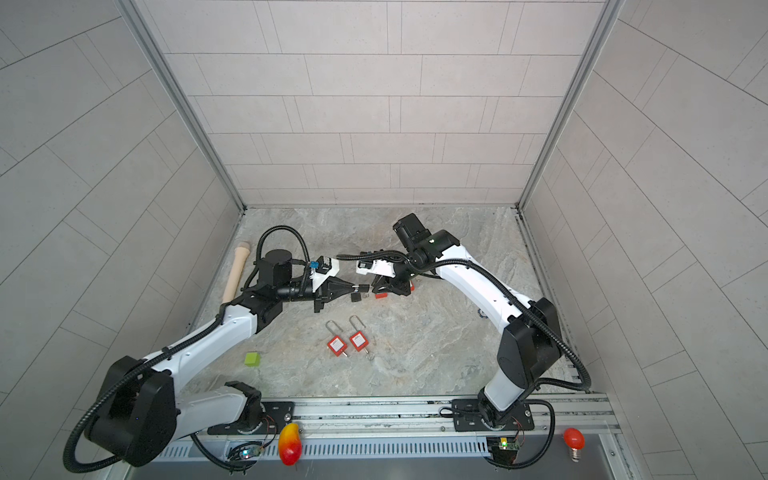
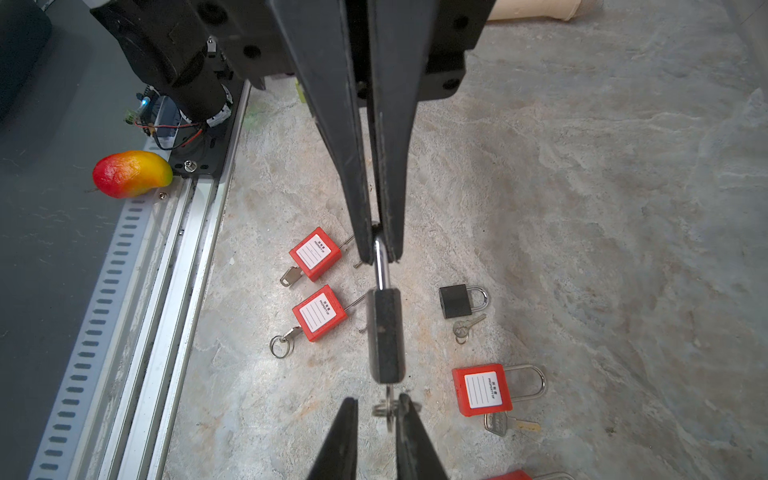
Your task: Lock with the key
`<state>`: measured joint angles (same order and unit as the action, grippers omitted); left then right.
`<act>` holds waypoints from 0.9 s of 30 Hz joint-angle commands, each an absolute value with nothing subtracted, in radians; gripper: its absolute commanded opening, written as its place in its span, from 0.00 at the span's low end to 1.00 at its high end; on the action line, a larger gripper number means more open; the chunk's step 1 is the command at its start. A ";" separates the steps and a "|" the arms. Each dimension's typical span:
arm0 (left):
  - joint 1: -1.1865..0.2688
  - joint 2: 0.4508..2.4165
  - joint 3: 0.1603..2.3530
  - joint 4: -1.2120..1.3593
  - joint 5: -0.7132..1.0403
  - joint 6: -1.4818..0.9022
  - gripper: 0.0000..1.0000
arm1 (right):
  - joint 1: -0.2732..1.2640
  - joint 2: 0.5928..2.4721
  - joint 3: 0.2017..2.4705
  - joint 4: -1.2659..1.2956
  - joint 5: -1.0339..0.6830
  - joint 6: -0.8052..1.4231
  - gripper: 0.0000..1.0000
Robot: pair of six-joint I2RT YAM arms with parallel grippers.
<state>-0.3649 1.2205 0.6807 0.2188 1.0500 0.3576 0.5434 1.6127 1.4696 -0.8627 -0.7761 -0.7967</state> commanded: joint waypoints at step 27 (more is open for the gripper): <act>-0.359 1.166 0.706 0.171 1.045 0.421 0.00 | 0.545 1.609 1.478 -0.948 -0.572 -0.875 0.00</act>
<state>-0.3645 1.2072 0.6807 0.1699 1.0225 0.3832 0.5602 1.6333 1.4811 -0.8898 -0.6304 -0.8406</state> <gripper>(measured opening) 0.064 0.044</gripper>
